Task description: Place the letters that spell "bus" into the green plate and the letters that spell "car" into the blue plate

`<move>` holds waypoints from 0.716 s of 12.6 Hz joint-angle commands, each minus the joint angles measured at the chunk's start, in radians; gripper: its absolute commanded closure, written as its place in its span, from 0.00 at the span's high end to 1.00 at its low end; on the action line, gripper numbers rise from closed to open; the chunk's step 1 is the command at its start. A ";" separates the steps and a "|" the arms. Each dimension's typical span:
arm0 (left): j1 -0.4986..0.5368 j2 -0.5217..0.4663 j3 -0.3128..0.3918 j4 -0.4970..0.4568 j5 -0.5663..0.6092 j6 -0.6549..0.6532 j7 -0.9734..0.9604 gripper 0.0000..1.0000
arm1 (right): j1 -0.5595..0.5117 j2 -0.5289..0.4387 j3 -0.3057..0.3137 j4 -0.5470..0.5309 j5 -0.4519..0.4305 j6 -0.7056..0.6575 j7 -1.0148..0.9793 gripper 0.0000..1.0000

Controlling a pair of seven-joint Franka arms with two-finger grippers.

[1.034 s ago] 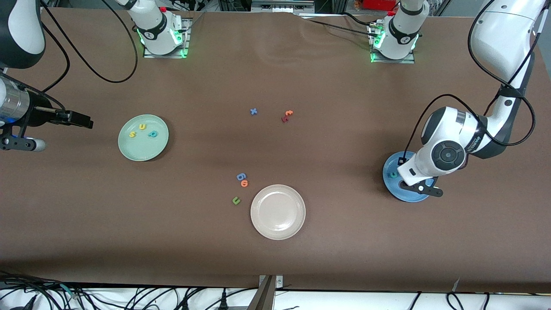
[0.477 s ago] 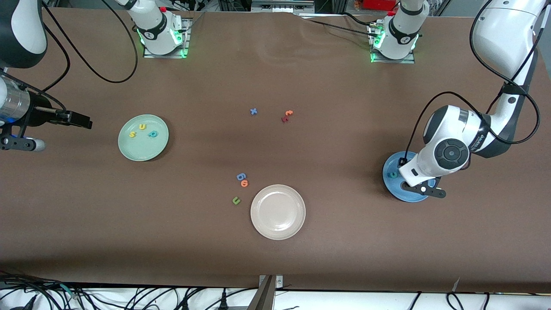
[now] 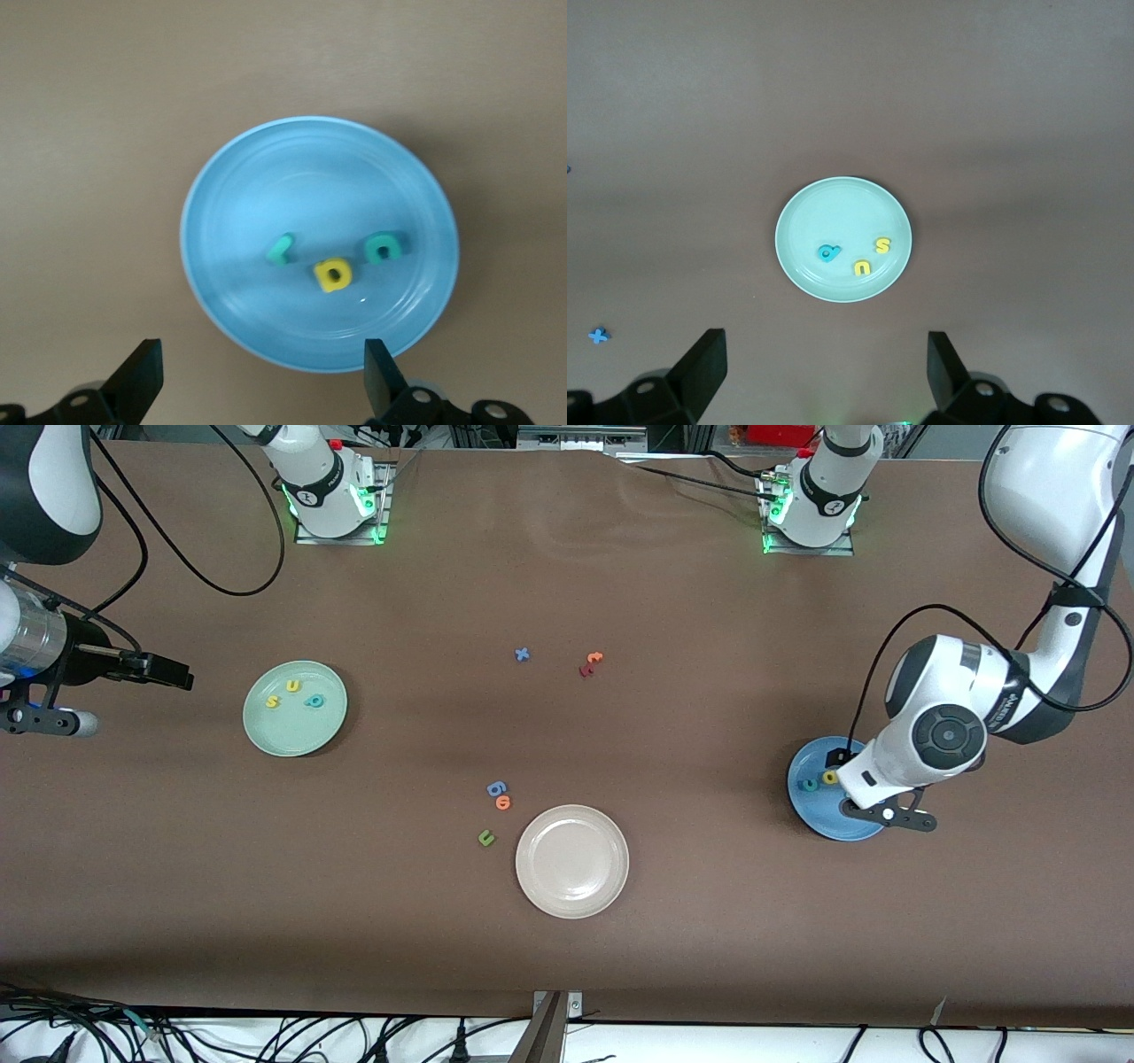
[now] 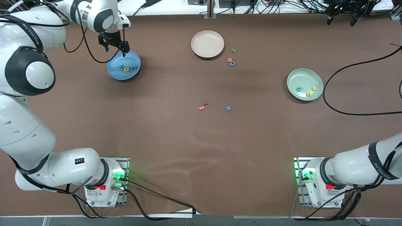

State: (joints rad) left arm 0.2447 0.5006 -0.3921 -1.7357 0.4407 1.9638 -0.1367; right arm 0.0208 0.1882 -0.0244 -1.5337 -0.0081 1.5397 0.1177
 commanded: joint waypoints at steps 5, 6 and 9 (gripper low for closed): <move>0.064 -0.121 -0.008 -0.001 -0.126 -0.103 0.012 1.00 | -0.001 -0.015 0.007 -0.006 -0.012 0.000 0.013 1.00; 0.048 -0.169 0.015 -0.008 -0.149 -0.115 0.012 1.00 | -0.001 -0.016 0.006 -0.006 -0.012 0.000 0.013 1.00; -0.111 -0.315 0.230 -0.007 -0.308 -0.210 0.116 1.00 | -0.001 -0.015 0.007 -0.006 -0.010 0.000 0.013 1.00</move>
State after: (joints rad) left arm 0.2219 0.2965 -0.2820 -1.7229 0.2180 1.8103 -0.1100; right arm 0.0209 0.1882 -0.0239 -1.5329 -0.0081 1.5396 0.1177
